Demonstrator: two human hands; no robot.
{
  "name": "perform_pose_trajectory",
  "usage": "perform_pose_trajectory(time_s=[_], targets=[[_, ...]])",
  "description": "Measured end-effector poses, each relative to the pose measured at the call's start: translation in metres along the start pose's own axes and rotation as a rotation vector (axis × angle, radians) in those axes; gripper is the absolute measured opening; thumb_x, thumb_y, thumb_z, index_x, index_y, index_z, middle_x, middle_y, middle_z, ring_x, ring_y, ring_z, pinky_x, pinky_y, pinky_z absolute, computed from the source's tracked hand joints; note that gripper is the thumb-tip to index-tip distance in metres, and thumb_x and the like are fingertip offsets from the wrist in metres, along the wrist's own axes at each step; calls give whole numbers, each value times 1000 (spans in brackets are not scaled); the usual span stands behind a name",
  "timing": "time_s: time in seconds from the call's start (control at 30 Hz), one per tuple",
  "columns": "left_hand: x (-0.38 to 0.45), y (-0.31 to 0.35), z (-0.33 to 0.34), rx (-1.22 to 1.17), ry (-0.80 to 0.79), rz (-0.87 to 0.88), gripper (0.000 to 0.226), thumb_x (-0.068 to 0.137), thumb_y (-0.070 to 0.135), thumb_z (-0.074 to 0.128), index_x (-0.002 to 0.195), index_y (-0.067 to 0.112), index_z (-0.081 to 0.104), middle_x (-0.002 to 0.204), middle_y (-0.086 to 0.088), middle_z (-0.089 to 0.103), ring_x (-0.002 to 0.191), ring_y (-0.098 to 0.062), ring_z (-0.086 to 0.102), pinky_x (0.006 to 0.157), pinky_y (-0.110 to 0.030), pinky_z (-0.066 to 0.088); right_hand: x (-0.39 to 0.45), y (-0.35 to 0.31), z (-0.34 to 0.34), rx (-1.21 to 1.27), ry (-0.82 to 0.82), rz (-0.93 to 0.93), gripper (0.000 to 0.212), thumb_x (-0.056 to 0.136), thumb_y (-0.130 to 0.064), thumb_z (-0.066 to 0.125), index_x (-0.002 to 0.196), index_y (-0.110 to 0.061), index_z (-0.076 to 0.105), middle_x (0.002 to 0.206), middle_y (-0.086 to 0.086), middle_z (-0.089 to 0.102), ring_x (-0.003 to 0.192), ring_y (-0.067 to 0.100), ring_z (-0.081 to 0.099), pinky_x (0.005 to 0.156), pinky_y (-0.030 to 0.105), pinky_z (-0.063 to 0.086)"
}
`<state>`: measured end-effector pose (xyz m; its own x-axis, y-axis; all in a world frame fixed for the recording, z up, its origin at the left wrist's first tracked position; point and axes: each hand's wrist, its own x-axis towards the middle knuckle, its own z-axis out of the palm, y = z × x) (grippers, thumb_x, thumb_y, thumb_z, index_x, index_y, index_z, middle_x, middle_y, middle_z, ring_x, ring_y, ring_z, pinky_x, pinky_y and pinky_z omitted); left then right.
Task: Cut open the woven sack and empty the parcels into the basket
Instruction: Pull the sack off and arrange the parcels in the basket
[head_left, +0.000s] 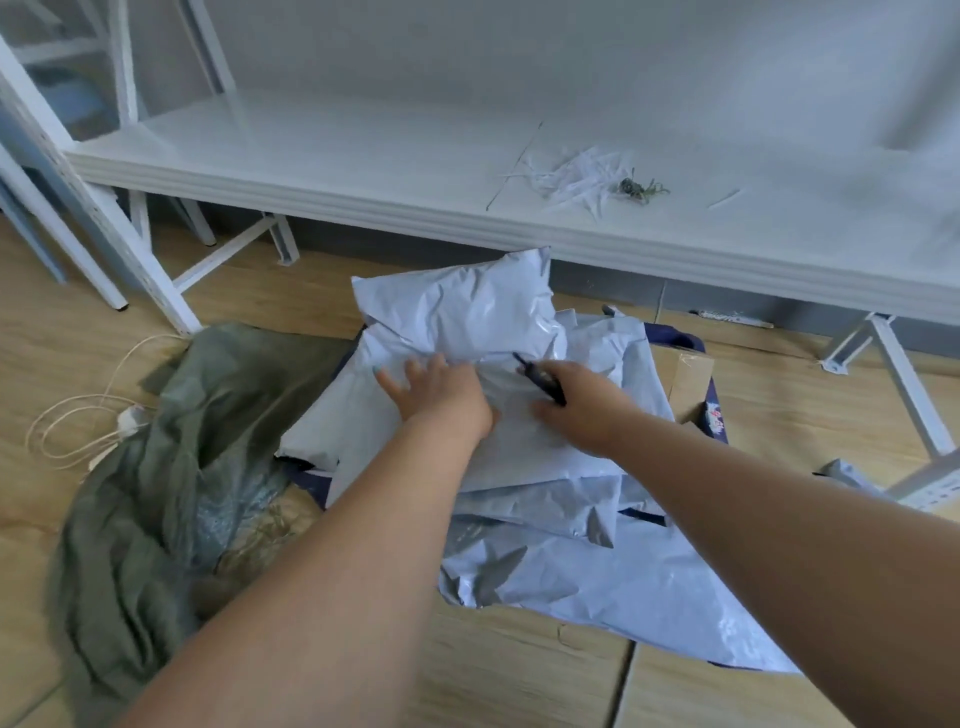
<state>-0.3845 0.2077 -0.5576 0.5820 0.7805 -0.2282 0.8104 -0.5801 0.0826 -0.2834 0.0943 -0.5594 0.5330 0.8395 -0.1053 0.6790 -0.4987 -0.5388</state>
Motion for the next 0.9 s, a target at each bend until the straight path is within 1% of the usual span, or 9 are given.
perform_pose_trajectory(time_s=[0.13, 0.2, 0.37, 0.53, 0.63, 0.7, 0.77, 0.83, 0.9], targets=[[-32, 63, 0, -189, 294, 191, 61, 91, 33, 56, 145, 27, 29, 154, -1, 22, 144, -23, 15, 116, -54, 5, -34, 38, -28, 306, 403, 118, 31, 94, -16, 48, 121, -25, 59, 105, -3, 66, 93, 21, 61, 77, 32, 47], [-51, 105, 8, -174, 295, 375, 57, 91, 31, 55, 143, 27, 34, 152, 0, 26, 143, -23, 17, 117, -53, 7, -52, 72, -44, 392, 515, 211, 27, 93, -18, 48, 114, -27, 62, 98, -6, 67, 88, 21, 64, 76, 31, 49], [-105, 206, 49, -46, 197, 711, 44, 89, 29, 58, 133, 26, 49, 139, 3, 42, 134, -22, 30, 114, -45, 15, -100, 173, -66, 581, 666, 531, 20, 89, -16, 51, 98, -31, 61, 98, -1, 71, 87, 26, 67, 84, 46, 55], [-144, 277, 92, -11, -8, 848, 41, 91, 35, 56, 130, 24, 53, 136, 2, 51, 127, -23, 42, 109, -38, 28, -164, 282, -36, 578, 519, 907, 37, 84, -6, 47, 115, -19, 62, 99, 5, 67, 98, 32, 65, 87, 40, 52], [-150, 308, 113, 8, -224, 737, 48, 91, 41, 57, 136, 26, 48, 139, -1, 48, 129, -26, 43, 103, -36, 36, -195, 341, -3, 639, 384, 1040, 50, 70, -4, 46, 111, -29, 59, 94, 5, 67, 91, 35, 67, 84, 44, 56], [-147, 320, 122, 15, -326, 644, 49, 91, 42, 58, 137, 28, 45, 143, -1, 44, 132, -25, 40, 104, -37, 37, -203, 370, 11, 683, 376, 1056, 56, 65, -5, 45, 116, -23, 60, 90, 8, 66, 88, 37, 68, 82, 48, 57], [-143, 330, 130, 11, -377, 582, 51, 90, 42, 58, 138, 30, 44, 145, -1, 40, 133, -24, 38, 105, -38, 38, -200, 382, 14, 622, 377, 1017, 53, 72, -3, 47, 121, -17, 59, 112, 13, 63, 104, 35, 63, 91, 40, 52], [-141, 339, 136, 4, -410, 544, 52, 90, 43, 58, 139, 31, 44, 146, -1, 39, 134, -24, 39, 106, -38, 39, -193, 387, 17, 505, 300, 934, 51, 82, 0, 46, 128, -20, 55, 148, 13, 37, 132, 25, 45, 96, 31, 41], [-140, 346, 140, 5, -424, 519, 52, 91, 42, 58, 140, 32, 43, 147, -1, 38, 134, -23, 39, 106, -37, 39, -185, 388, 23, 513, 249, 935, 55, 84, 0, 42, 132, -25, 53, 158, 10, 19, 138, 18, 36, 94, 29, 40]])
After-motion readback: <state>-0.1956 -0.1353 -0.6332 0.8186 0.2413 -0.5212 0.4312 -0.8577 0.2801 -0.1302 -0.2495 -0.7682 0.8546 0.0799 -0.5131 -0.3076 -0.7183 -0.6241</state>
